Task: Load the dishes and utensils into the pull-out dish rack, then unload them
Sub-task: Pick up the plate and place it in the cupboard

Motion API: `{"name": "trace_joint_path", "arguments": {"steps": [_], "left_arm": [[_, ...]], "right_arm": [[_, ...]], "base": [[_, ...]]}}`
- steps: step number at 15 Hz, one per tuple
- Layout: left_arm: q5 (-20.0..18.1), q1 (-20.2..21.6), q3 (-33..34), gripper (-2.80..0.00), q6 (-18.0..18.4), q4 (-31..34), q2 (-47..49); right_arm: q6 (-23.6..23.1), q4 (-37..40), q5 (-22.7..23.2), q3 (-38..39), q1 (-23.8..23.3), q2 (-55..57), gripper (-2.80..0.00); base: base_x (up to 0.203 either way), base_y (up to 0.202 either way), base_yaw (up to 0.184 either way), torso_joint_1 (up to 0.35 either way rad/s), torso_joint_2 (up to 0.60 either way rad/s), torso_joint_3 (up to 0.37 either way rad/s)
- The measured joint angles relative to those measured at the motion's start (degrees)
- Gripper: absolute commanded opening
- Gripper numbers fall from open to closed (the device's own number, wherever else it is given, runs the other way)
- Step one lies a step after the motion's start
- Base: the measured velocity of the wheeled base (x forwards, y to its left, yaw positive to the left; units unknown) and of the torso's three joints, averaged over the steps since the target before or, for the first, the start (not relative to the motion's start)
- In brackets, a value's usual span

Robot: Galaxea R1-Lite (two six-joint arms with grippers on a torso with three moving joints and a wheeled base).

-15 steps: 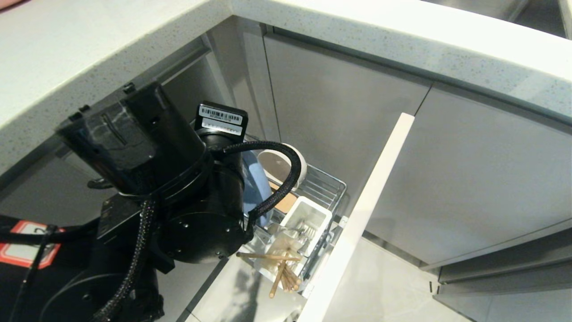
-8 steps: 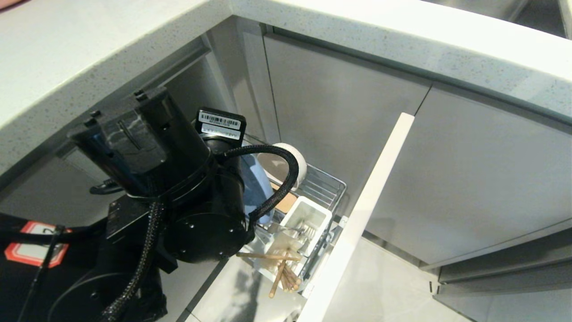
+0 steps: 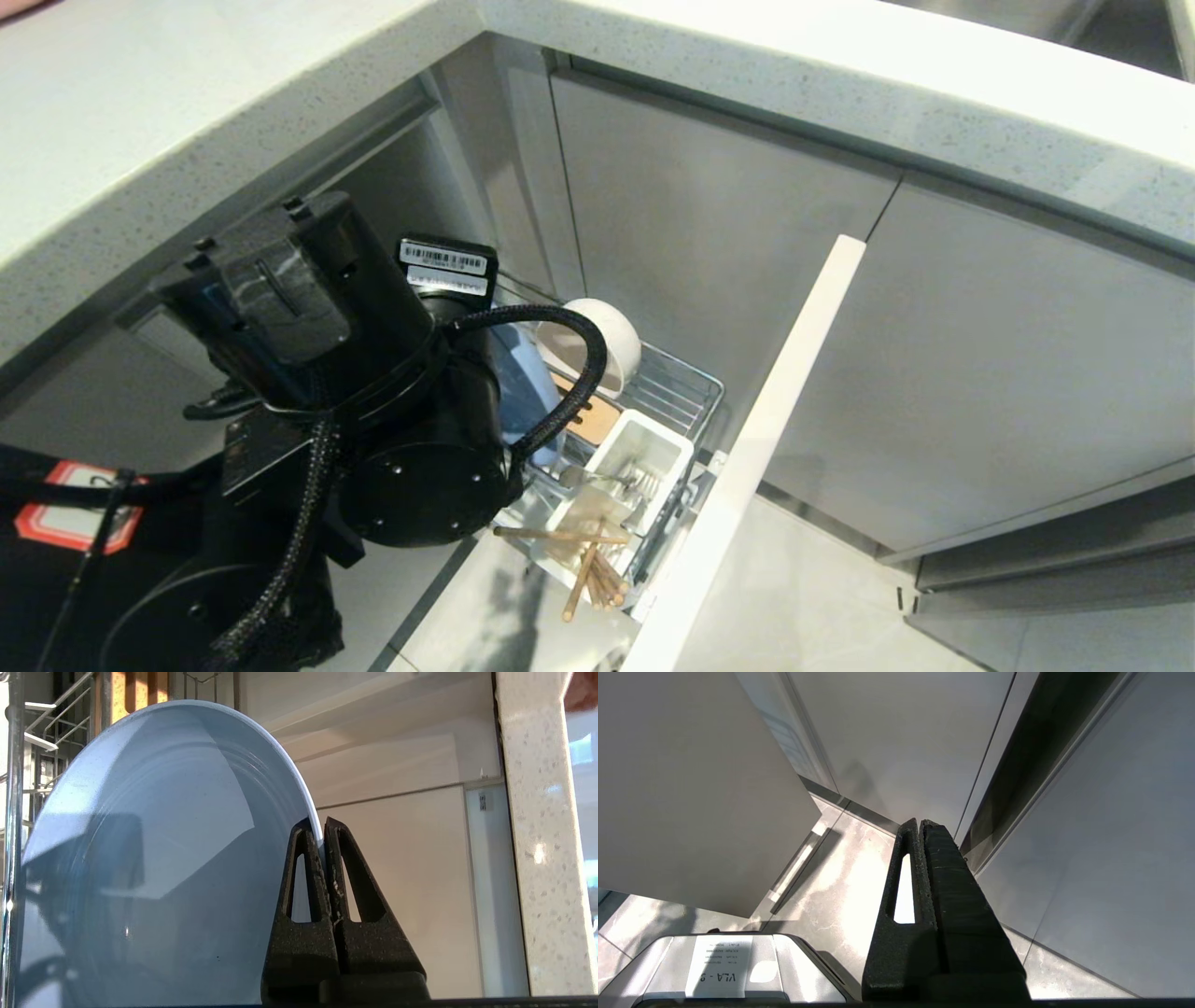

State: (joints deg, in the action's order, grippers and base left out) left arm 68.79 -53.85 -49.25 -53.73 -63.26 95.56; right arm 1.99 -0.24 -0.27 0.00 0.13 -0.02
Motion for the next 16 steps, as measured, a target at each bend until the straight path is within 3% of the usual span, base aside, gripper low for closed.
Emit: {"name": "trace_joint_path", "arguments": {"steps": [9,14,16], "left_arm": [[-0.55,1.19,2.35,-2.80,-5.09,1.06,-0.67],[-0.94,1.37,2.47,-2.80,-11.71,10.53,0.08],[-1.04,1.40,2.36,-2.80,-12.75,12.02,0.53]], "right_arm": [[-0.04,0.00,0.00,0.00,0.00,0.00,-2.80],[-0.04,0.00,0.02,0.00,-0.02,0.00,-2.80],[-0.02,0.00,0.00,0.00,-0.04,0.00,-2.80]], "base": [[0.000,0.000,0.000,0.000,0.00,0.000],[0.000,0.000,0.000,0.000,0.00,0.000],[0.000,0.000,0.000,0.000,0.00,0.000]]}}
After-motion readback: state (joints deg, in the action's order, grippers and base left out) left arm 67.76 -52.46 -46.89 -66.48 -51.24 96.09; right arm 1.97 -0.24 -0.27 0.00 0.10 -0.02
